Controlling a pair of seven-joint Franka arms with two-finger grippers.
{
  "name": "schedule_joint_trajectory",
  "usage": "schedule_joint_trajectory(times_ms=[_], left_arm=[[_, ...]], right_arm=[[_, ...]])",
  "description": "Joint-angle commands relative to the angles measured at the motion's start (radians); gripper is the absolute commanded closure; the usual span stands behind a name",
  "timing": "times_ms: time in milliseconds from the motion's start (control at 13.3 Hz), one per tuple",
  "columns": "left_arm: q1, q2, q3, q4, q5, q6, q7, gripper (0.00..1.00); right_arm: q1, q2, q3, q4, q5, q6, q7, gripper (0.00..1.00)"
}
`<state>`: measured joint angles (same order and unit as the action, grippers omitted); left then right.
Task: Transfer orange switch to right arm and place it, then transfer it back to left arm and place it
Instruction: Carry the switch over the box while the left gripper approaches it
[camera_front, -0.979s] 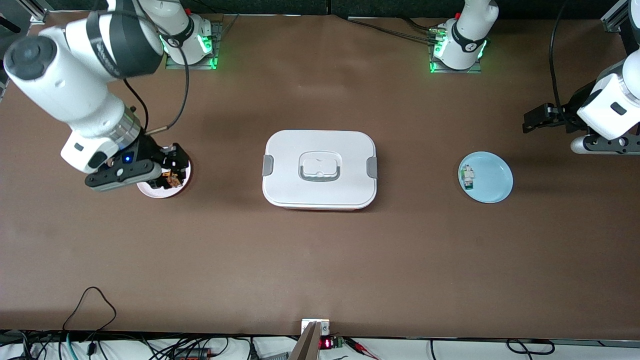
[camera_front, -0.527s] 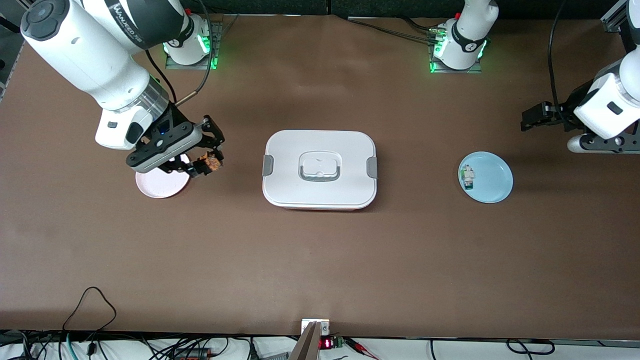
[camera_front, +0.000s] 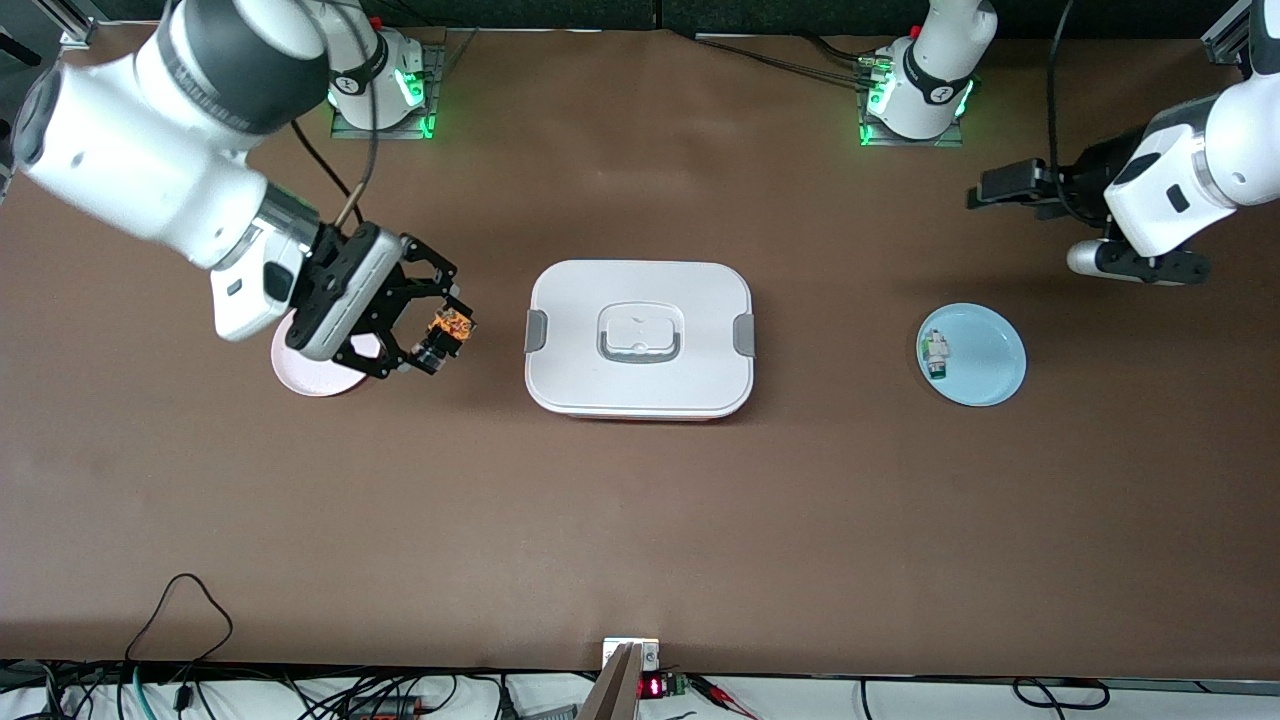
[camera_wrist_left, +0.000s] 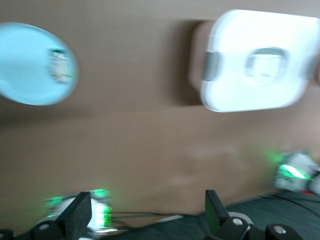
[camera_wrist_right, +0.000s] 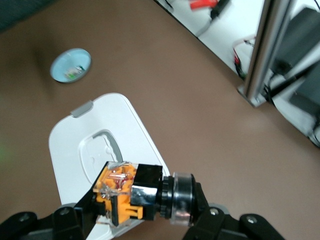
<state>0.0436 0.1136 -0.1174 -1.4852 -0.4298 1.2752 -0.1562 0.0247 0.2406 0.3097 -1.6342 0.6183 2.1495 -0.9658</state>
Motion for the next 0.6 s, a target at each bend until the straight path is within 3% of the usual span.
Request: schedule_joint_trajectory(times_ms=[0,301,377,527], left_arm=[[0.013,0.038,-0.002,0.008,-0.195,-0.019,-0.064,0.0],[0.018,0.11,0.001,-0.055,-0.577,-0.004,-0.091,0.0],[0.03,0.138,0.001,-0.058,-0.64,-0.007,-0.091,0.0],[0.03,0.153,-0.001,-0.058,-0.661,-0.004,-0.091,0.0]], right_arm=[[-0.02,0.02,-0.037,-0.036,0.24,-0.006,-0.321,0.76],[-0.026,0.066,-0.051,-0.058,0.493,-0.086,-0.669,0.76],[-0.028,0.075,-0.051,-0.061,0.541,-0.132,-0.72,0.76],[-0.029,0.091,-0.051,-0.061,0.657,-0.198,-0.8,0.76]])
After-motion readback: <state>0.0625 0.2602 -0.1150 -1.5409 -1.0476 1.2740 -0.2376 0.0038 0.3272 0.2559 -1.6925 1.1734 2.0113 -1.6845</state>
